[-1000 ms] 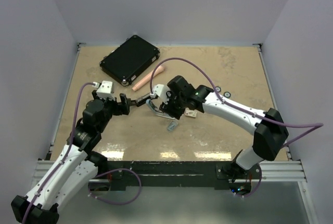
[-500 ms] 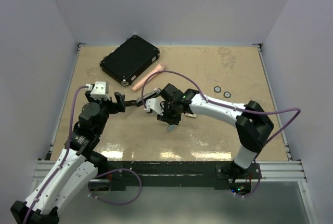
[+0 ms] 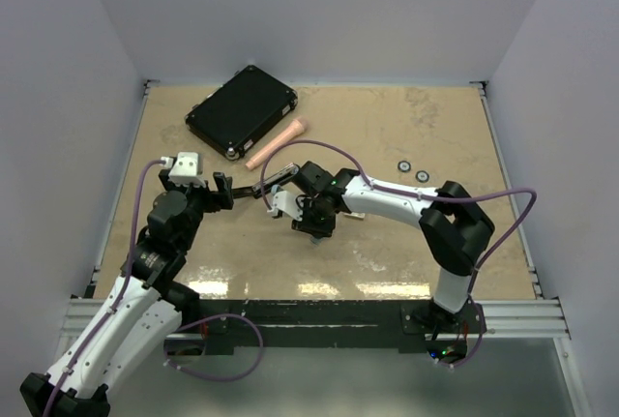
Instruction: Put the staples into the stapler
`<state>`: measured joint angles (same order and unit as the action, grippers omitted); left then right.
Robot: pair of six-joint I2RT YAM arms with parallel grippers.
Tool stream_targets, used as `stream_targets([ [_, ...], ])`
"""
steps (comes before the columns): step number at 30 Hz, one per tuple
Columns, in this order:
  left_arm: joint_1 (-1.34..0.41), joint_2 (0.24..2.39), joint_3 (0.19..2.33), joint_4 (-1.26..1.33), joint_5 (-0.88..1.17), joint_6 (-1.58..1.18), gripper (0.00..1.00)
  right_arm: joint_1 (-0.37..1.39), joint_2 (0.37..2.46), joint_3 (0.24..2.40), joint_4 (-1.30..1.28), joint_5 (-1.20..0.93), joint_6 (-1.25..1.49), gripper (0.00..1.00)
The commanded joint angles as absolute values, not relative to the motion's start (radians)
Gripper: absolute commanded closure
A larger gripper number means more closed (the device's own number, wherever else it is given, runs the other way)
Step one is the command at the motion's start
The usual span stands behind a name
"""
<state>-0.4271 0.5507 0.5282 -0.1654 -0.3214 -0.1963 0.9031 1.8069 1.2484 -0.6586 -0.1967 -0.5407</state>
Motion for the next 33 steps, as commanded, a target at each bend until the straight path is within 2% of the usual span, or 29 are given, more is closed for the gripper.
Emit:
stream_targets([
  [1, -0.423, 0.552, 0.529, -0.121, -0.333, -0.175, 0.12, 0.908, 1.827, 1.247, -0.655, -0.195, -0.561, 0.69],
  [10, -0.422, 0.557, 0.529, -0.121, -0.33, -0.173, 0.12, 0.908, 1.848, 1.244, -0.64, -0.196, -0.56, 0.71],
  [13, -0.422, 0.557, 0.528, -0.121, -0.328, -0.175, 0.12, 0.908, 1.853, 1.241, -0.637, -0.199, -0.56, 0.74],
  [21, -0.422, 0.56, 0.528, -0.121, -0.325, -0.175, 0.12, 0.908, 1.839, 1.264, -0.666, -0.204, -0.551, 0.95],
  [23, -0.422, 0.558, 0.528, -0.12, -0.325, -0.173, 0.12, 0.908, 1.827, 1.272, -0.675, -0.206, -0.54, 0.98],
  [29, -0.422, 0.554, 0.528, -0.118, -0.308, -0.172, 0.12, 0.907, 1.735, 1.253, -0.635, -0.259, -0.46, 0.99],
  [33, -0.422, 0.546, 0.523, -0.098, -0.189, -0.172, 0.11, 0.891, 1.651, 1.203, -0.542, -0.339, -0.373, 0.99],
])
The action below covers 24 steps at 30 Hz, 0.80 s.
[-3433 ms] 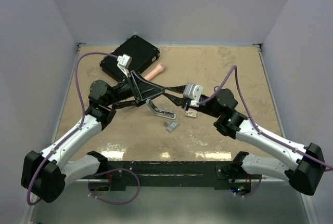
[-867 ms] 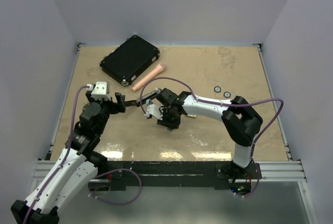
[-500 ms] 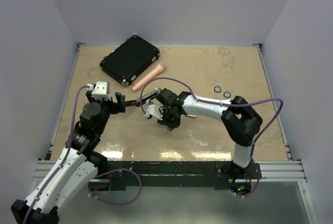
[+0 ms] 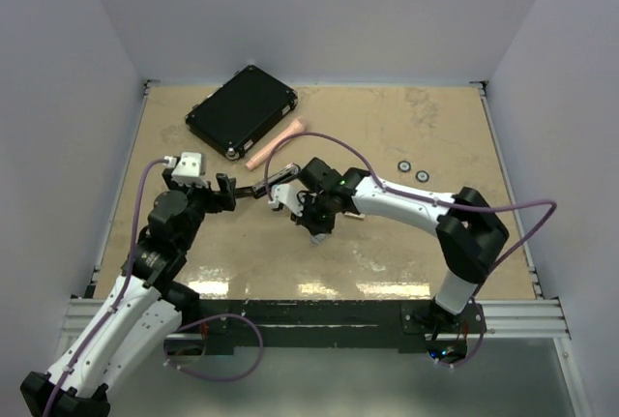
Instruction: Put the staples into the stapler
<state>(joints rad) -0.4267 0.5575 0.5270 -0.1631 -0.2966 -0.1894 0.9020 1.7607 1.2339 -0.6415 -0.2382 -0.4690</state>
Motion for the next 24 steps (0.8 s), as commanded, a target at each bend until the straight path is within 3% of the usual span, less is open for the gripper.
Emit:
stream_targets([
  [1, -0.422, 0.546, 0.52, -0.088, -0.164, -0.175, 0.11, 0.887, 1.607, 1.186, -0.473, -0.371, -0.326, 0.99],
  [7, -0.422, 0.557, 0.5, -0.017, 0.047, -0.259, 0.07, 0.835, 1.372, 0.996, -0.06, -0.474, -0.061, 1.0],
  [15, -0.422, 0.612, 0.405, 0.293, 0.297, -0.435, 0.04, 0.818, 1.184, 0.764, 0.461, -0.439, 0.261, 1.0],
  [24, -0.436, 0.707, 0.409, 0.491, 0.483, -0.528, 0.07, 0.818, 1.195, 0.724, 0.597, -0.48, 0.409, 1.0],
])
